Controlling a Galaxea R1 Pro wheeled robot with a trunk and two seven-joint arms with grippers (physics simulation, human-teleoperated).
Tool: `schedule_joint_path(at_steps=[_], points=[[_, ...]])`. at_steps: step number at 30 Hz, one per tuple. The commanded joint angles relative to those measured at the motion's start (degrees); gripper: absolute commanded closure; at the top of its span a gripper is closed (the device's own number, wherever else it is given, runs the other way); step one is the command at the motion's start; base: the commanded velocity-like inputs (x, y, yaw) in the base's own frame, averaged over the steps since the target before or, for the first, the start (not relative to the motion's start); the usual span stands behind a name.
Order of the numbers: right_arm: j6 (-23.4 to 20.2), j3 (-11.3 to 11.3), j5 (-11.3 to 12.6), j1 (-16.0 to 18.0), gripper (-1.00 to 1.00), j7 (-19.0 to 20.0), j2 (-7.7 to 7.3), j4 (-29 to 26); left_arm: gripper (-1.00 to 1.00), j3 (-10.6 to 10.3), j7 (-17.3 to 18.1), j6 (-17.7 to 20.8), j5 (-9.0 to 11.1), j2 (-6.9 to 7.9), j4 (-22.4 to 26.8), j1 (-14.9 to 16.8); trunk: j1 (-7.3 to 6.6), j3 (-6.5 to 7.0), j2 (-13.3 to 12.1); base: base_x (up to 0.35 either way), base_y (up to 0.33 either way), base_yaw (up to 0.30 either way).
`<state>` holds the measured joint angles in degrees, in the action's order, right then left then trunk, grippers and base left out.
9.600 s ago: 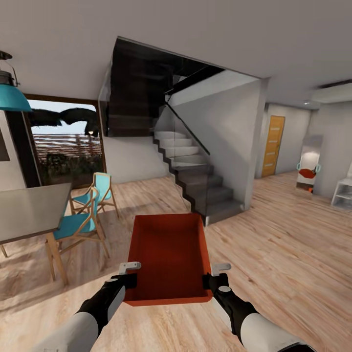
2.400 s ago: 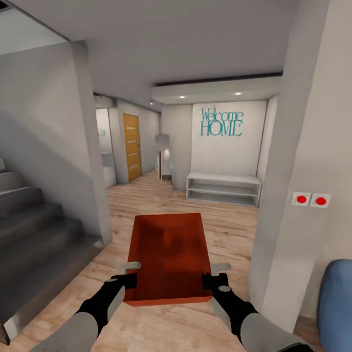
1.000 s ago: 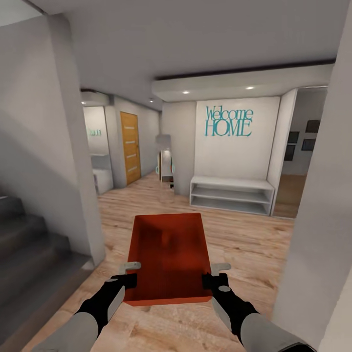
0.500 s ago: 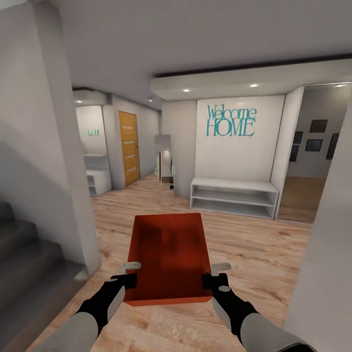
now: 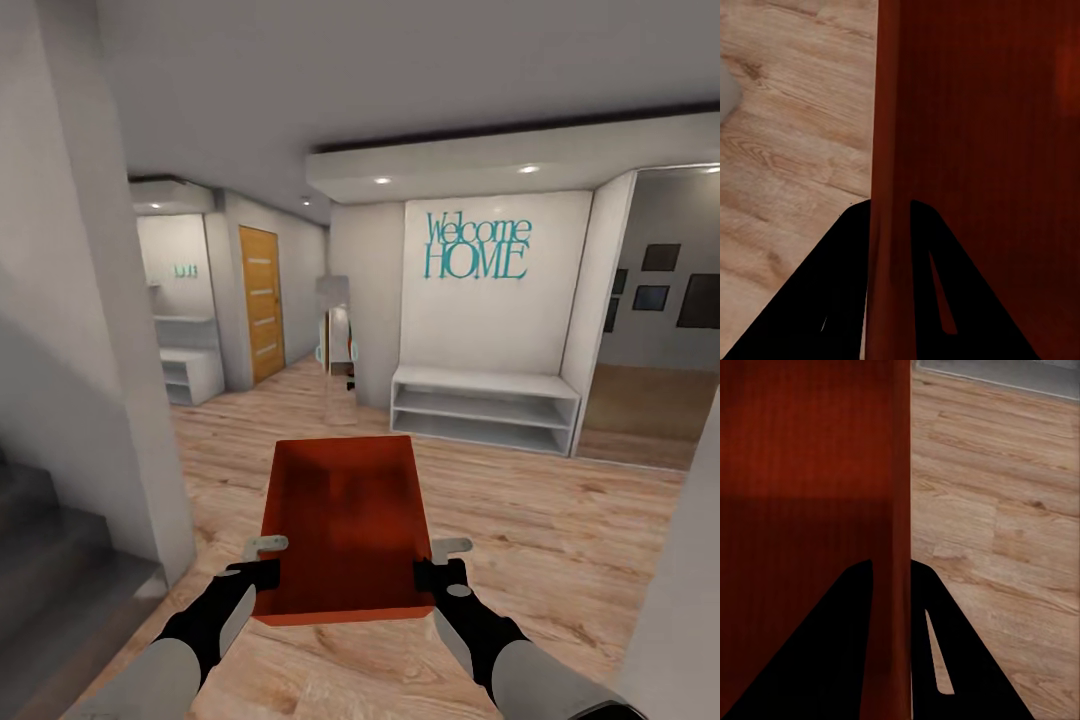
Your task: Move the two storage containers from the living room to the garage. In the garage, place one container on the floor and stack the other container on top of it (either order is fine).
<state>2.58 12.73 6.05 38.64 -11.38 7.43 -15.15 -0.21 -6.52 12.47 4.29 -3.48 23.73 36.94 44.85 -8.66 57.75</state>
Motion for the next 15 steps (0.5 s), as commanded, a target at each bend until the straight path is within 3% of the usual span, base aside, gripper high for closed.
schedule_joint_path(at_steps=[1, 15], points=[[0.3, -1.3, -0.1, 0.1, 1.00, -0.4, -0.05, -0.1, 1.00, 0.1, -0.8, 0.4, -0.7, 0.23, 0.1, 0.0, 0.04, -0.08, 0.1, 0.323, 0.000, 0.000], [0.3, -1.2, -0.1, 0.1, 1.00, -0.4, -0.05, -0.1, 1.00, 0.1, -0.8, 0.4, -0.7, 0.23, 0.1, 0.0, 0.04, -0.08, 0.1, 0.323, 0.000, 0.000]])
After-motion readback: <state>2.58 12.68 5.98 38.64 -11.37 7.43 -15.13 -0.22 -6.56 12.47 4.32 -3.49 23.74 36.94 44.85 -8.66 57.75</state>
